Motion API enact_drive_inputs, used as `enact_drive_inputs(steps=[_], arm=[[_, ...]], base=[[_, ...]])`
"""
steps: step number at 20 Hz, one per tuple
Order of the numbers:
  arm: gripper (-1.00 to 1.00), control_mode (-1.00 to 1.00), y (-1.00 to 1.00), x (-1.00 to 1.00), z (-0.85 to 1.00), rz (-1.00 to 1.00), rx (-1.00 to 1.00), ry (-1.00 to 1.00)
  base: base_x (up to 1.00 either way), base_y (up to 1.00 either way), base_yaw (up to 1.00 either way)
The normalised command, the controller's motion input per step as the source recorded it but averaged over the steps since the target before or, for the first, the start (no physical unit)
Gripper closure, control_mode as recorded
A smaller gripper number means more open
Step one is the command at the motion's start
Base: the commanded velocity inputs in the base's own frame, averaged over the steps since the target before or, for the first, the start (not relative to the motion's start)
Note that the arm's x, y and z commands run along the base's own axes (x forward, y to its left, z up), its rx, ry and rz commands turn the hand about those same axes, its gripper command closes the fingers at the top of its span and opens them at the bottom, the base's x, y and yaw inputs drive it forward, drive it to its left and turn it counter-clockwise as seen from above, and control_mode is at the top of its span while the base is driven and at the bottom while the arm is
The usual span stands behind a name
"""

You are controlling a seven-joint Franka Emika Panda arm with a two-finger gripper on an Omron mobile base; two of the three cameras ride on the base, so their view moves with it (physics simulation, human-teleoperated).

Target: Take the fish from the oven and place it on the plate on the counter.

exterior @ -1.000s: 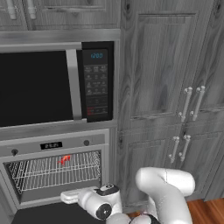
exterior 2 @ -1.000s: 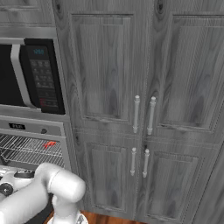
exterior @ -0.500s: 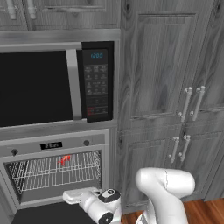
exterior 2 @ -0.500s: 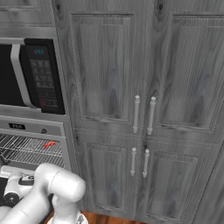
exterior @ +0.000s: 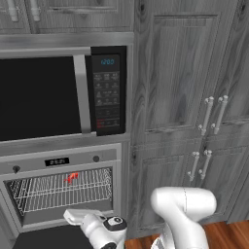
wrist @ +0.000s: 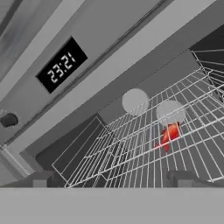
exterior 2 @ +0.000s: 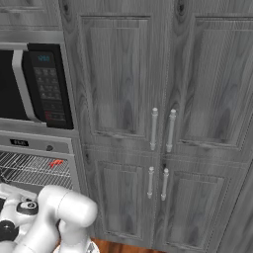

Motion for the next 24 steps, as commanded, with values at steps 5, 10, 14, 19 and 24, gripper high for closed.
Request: enact_drive_inputs(steps=[5, 10, 14, 19, 24], arm=[[-1.0, -1.0, 0.21, 0.1, -0.45, -0.15, 0.04, -0.09], [-1.0, -1.0, 0.13, 0.04, -0.73, -0.15, 0.01, -0.03], [-1.0, -1.0, 0.15, 0.03, -0.65, -0.14, 0.01, 0.0], [-1.0, -1.0, 0.21, 0.01, -0.77, -0.12, 0.01, -0.07], [-1.0, -1.0, 0.29, 0.02, -0.77, -0.1, 0.04, -0.12]], base=[[0.0, 0.0, 0.0], [0.0, 0.0, 0.0], [0.0, 0.0, 0.0], [0.0, 0.0, 0.0], [0.0, 0.0, 0.0]])
